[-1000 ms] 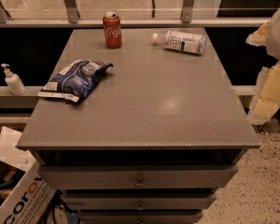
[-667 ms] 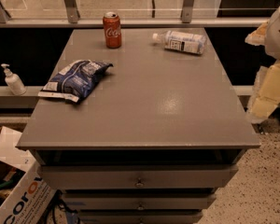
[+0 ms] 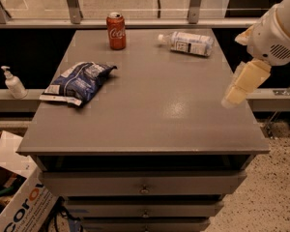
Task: Move blue plastic bottle near blue chip bag
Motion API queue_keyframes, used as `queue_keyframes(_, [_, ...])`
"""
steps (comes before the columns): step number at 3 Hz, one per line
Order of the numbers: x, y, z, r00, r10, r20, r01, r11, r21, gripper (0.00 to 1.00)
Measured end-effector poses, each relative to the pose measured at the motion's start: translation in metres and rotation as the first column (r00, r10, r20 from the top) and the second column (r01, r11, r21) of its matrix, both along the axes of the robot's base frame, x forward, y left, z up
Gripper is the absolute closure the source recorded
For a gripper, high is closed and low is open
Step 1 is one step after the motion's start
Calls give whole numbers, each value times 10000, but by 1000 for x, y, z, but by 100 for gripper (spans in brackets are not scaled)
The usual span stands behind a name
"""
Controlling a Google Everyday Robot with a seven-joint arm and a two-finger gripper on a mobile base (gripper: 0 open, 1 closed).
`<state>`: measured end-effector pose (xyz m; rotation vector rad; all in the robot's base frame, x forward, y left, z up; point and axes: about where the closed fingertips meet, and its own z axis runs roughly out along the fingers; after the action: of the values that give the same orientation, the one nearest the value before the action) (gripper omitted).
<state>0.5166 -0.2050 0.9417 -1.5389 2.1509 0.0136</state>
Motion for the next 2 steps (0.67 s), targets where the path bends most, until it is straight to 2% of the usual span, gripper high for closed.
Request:
queue_keyframes(1, [38, 10, -17, 9992, -25, 401, -9, 9964, 851, 0])
queue_keyframes(2, [69, 13, -21, 9966, 85, 814, -215, 9868, 1603, 0])
